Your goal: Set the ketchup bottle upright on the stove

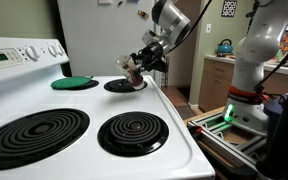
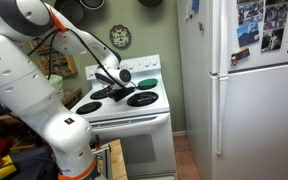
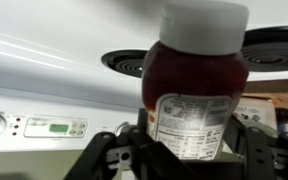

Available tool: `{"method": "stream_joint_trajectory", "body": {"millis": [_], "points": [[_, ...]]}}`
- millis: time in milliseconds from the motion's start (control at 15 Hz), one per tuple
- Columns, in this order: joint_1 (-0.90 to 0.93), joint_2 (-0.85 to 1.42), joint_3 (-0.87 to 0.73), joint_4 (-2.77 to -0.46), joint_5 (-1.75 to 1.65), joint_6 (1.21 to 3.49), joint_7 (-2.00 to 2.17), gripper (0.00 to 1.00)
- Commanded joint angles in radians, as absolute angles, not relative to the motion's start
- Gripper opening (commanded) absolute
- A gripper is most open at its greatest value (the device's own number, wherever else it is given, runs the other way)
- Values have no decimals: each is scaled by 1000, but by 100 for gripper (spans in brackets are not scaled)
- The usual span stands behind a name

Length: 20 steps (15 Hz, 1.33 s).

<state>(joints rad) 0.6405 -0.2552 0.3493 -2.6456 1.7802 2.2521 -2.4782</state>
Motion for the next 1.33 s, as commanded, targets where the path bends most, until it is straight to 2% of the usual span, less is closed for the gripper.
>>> {"method": "stream_joint_trajectory", "body": {"millis": [0, 400, 1000, 1267], "points": [[578, -269, 375, -2695, 1893, 2116, -2544, 45], [505, -266, 401, -2791, 1986, 1992, -2589, 45], [451, -150, 439, -2750, 2104, 1982, -2641, 45], [449, -110, 439, -2749, 2158, 1902, -2719, 45]]}}
